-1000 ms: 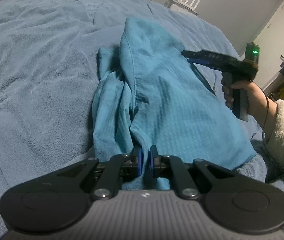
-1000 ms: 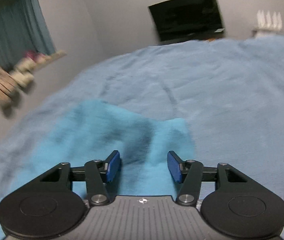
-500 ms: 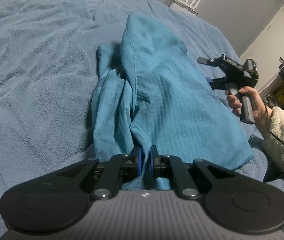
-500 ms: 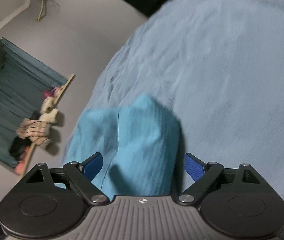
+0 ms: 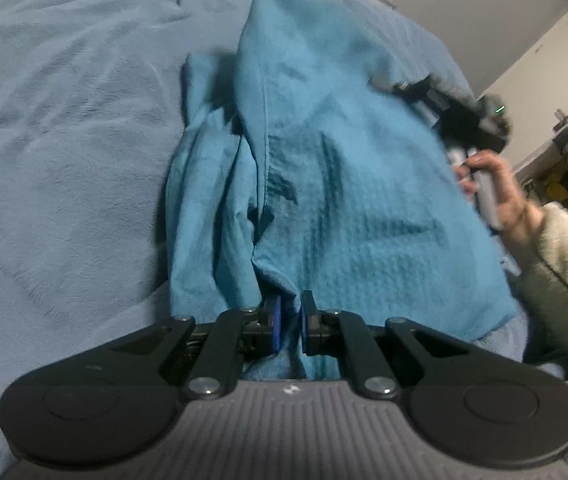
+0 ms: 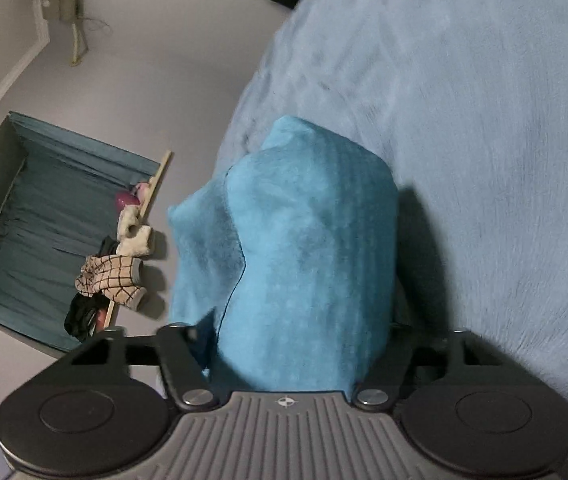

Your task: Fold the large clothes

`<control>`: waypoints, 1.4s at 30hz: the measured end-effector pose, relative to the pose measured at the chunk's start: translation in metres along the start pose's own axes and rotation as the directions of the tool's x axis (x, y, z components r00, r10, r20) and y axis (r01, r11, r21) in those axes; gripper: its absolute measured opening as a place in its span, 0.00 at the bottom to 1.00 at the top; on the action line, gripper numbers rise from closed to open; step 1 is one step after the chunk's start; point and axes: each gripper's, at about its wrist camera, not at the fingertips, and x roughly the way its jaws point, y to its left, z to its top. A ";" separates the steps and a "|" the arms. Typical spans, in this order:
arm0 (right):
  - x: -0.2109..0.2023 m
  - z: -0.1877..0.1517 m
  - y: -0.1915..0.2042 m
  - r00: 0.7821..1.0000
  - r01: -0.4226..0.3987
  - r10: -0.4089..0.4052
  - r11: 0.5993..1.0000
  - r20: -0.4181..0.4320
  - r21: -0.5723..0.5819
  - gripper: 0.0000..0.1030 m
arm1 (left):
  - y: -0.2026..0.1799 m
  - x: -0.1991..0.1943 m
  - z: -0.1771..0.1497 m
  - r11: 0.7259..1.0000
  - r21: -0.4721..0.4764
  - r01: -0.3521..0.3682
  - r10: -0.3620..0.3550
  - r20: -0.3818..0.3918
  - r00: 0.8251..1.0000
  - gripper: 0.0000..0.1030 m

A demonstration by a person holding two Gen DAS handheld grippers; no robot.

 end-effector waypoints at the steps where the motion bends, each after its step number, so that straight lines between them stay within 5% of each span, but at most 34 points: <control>1: -0.009 0.005 0.007 1.000 0.008 -0.007 1.000 0.015 -0.030 0.60 | -0.006 0.007 0.005 1.000 0.016 -0.006 0.006 -0.006 1.000 0.03; 7: -0.074 0.076 0.039 0.990 0.119 -0.105 0.979 0.095 -0.163 0.59 | -0.072 0.079 0.036 0.971 0.190 -0.146 0.122 0.135 0.983 0.03; 11: -0.099 0.129 0.054 0.973 0.212 -0.182 0.949 0.143 -0.231 0.59 | -0.100 0.123 0.059 0.974 0.178 -0.137 0.101 0.198 0.975 0.03; 16: -0.118 0.174 0.063 0.967 0.228 -0.178 0.924 0.184 -0.308 0.62 | -0.108 0.140 0.066 0.979 0.181 -0.098 0.055 0.228 0.972 0.03; 18: -0.115 0.187 0.056 0.959 0.261 -0.206 0.910 0.197 -0.322 0.76 | -0.111 0.143 0.065 0.974 0.205 -0.096 0.049 0.224 0.973 0.03; 20: -0.105 0.192 0.047 0.921 0.367 -0.301 0.884 0.247 -0.291 0.93 | -0.112 0.148 0.066 0.974 0.212 -0.084 0.038 0.212 0.976 0.03; 22: -0.097 0.190 0.034 0.840 0.527 -0.458 0.815 0.290 -0.239 0.96 | -0.110 0.150 0.073 0.976 0.213 -0.052 0.005 0.218 0.976 0.03; 24: -0.098 0.182 0.023 0.800 0.586 -0.511 0.779 0.315 -0.225 0.96 | -0.112 0.148 0.076 0.976 0.217 -0.034 -0.021 0.243 0.970 0.03; 28: -0.125 0.139 0.033 0.800 0.572 -0.442 0.765 0.405 -0.296 0.96 | -0.112 0.152 0.079 0.978 0.207 -0.021 -0.032 0.251 0.968 0.03; 33: -0.159 0.051 0.067 0.750 0.653 -0.418 0.591 0.512 -0.474 0.95 | -0.101 0.142 0.082 0.986 0.164 0.005 -0.054 0.293 0.955 0.03; 35: -0.166 0.015 0.081 0.774 0.629 -0.383 0.551 0.503 -0.548 0.95 | -0.102 0.139 0.080 0.981 0.191 -0.019 -0.042 0.312 0.949 0.03; 39: -0.173 -0.037 0.103 0.839 0.545 -0.339 0.534 0.426 -0.647 0.91 | -0.104 0.139 0.080 0.978 0.202 -0.048 -0.024 0.339 0.940 0.03; 42: -0.156 -0.060 0.109 0.840 0.538 -0.380 0.491 0.387 -0.686 0.78 | -0.105 0.138 0.075 0.975 0.209 -0.070 -0.007 0.348 0.937 0.03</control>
